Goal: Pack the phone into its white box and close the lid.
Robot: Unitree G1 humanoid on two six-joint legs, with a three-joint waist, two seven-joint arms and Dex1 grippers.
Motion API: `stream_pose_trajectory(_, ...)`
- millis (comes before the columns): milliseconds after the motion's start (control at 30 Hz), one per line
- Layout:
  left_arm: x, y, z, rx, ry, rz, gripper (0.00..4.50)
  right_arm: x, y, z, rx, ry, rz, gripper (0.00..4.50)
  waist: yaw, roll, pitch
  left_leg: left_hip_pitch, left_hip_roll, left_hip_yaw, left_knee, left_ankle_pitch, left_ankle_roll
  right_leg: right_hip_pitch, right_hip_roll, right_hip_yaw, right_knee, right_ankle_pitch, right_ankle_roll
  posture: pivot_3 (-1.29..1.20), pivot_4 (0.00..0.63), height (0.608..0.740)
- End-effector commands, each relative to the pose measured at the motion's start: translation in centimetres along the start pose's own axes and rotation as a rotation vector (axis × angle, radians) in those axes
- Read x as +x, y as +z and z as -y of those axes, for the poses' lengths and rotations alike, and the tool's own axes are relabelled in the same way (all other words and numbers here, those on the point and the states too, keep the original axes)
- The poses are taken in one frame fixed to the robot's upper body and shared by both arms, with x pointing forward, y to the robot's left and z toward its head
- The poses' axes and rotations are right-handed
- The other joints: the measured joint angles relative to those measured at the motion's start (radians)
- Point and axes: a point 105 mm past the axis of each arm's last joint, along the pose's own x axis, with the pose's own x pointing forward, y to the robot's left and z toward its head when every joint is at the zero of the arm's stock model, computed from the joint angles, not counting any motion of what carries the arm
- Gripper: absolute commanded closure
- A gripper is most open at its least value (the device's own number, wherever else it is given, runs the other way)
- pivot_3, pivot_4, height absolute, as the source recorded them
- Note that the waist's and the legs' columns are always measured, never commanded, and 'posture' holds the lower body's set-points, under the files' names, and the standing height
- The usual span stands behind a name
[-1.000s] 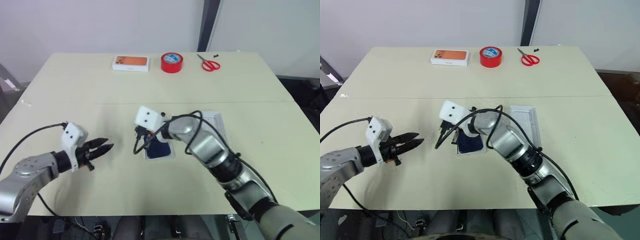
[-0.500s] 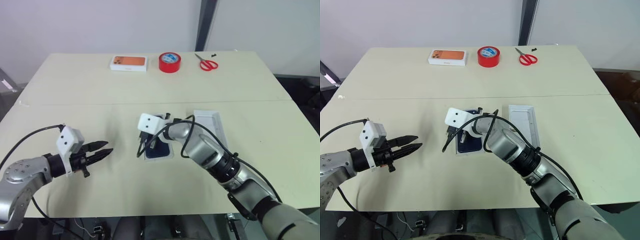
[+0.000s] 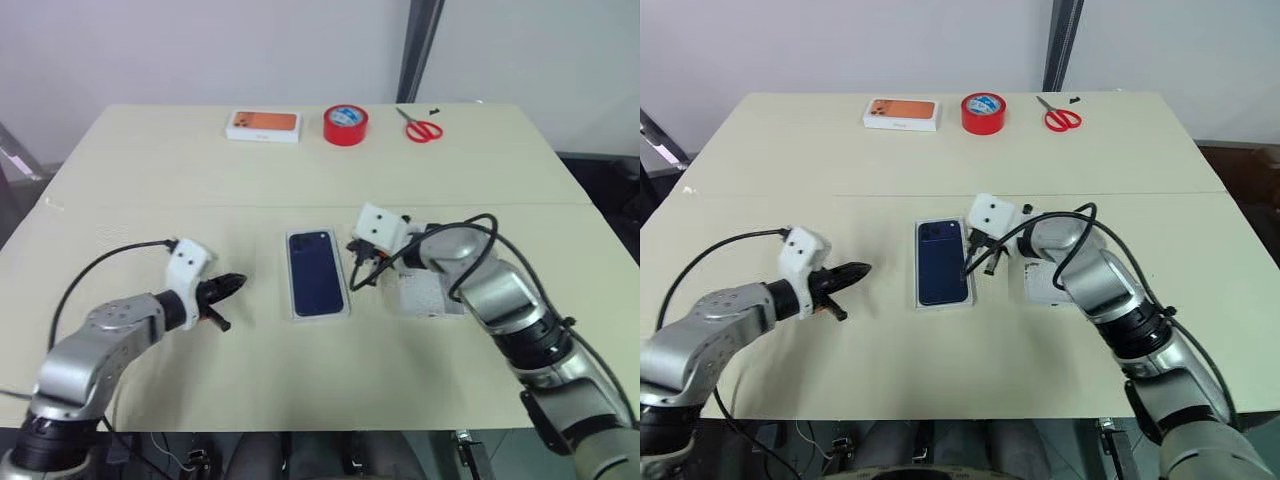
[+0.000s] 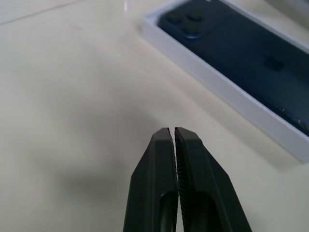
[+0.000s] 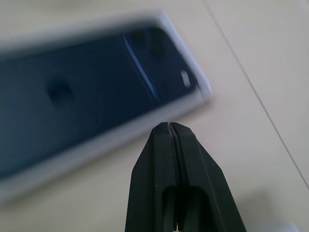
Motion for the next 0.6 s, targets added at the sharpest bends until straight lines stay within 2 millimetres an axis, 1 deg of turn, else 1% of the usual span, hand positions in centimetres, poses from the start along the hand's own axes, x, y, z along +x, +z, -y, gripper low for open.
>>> stream_pose_trajectory(33, 1.8, -0.1, 0.6, 0.059, 0.010, -0.083, 4.48, 0.4, 0.4, -0.4, -0.101, -0.005, 0.002, 4.50, -0.008, 0.000, 0.000, 0.000, 0.000, 0.000, 0.000, 0.000, 0.000, 0.000, 0.000, 0.000, 0.001, 0.000, 0.000, 0.00, 0.150, 0.733)
stream_pose_trajectory(100, 3.2, 0.1, 0.9, 0.058, 0.013, -0.111, 4.48, 1.3, 0.5, -1.1, -0.127, 0.007, -0.006, 4.50, -0.009, 0.000, 0.000, 0.000, 0.000, 0.000, 0.001, 0.000, 0.000, 0.000, 0.001, 0.001, 0.002, 0.000, 0.000, 0.00, 0.150, 0.733)
stream_pose_trajectory(200, 4.7, 0.3, 1.2, 0.066, 0.007, -0.148, 4.48, 2.3, 0.4, -1.8, -0.168, 0.024, -0.024, 4.50, -0.006, 0.000, 0.000, 0.000, 0.000, 0.000, 0.002, 0.000, 0.000, 0.000, 0.002, 0.001, 0.003, 0.000, 0.000, 0.00, 0.150, 0.733)
stream_pose_trajectory(333, 5.7, 0.7, 2.3, 0.095, -0.040, -0.169, 4.48, 3.0, 0.7, -2.7, -0.198, 0.047, -0.019, 4.50, 0.001, 0.000, 0.000, 0.000, 0.000, 0.000, 0.003, 0.000, 0.000, 0.000, 0.002, 0.001, 0.003, 0.000, 0.000, 0.00, 0.150, 0.733)
stream_pose_trajectory(400, 6.2, 1.1, 3.2, 0.099, -0.084, -0.165, 4.48, 2.9, 1.0, -3.1, -0.200, 0.065, -0.005, 4.50, 0.007, 0.000, 0.000, 0.000, 0.000, 0.000, 0.003, 0.000, 0.000, 0.000, 0.002, 0.001, 0.003, 0.000, 0.000, 0.00, 0.150, 0.733)
stream_pose_trajectory(467, 6.8, 2.0, 4.9, 0.111, -0.165, -0.146, 4.48, 2.5, 1.0, -3.2, -0.197, 0.077, 0.001, 4.50, 0.019, 0.000, 0.000, 0.000, 0.000, 0.001, 0.003, 0.000, 0.000, 0.000, 0.001, 0.001, 0.003, 0.000, 0.000, 0.00, 0.150, 0.733)
stream_pose_trajectory(533, 7.3, 2.8, 6.5, 0.134, -0.236, -0.131, 4.48, 1.7, 0.6, -2.9, -0.199, 0.083, -0.011, 4.50, 0.026, 0.000, 0.000, 0.000, 0.000, 0.001, 0.004, 0.000, 0.000, 0.000, 0.001, 0.001, 0.003, 0.000, 0.000, 0.00, 0.150, 0.733)
stream_pose_trajectory(600, 7.6, 3.1, 7.6, 0.149, -0.282, -0.127, 4.48, 1.0, 0.0, -2.7, -0.198, 0.089, -0.027, 4.50, 0.030, 0.000, 0.000, -0.001, -0.001, 0.000, 0.004, 0.000, 0.000, 0.000, 0.000, 0.001, 0.002, 0.000, 0.000, 0.00, 0.150, 0.733)
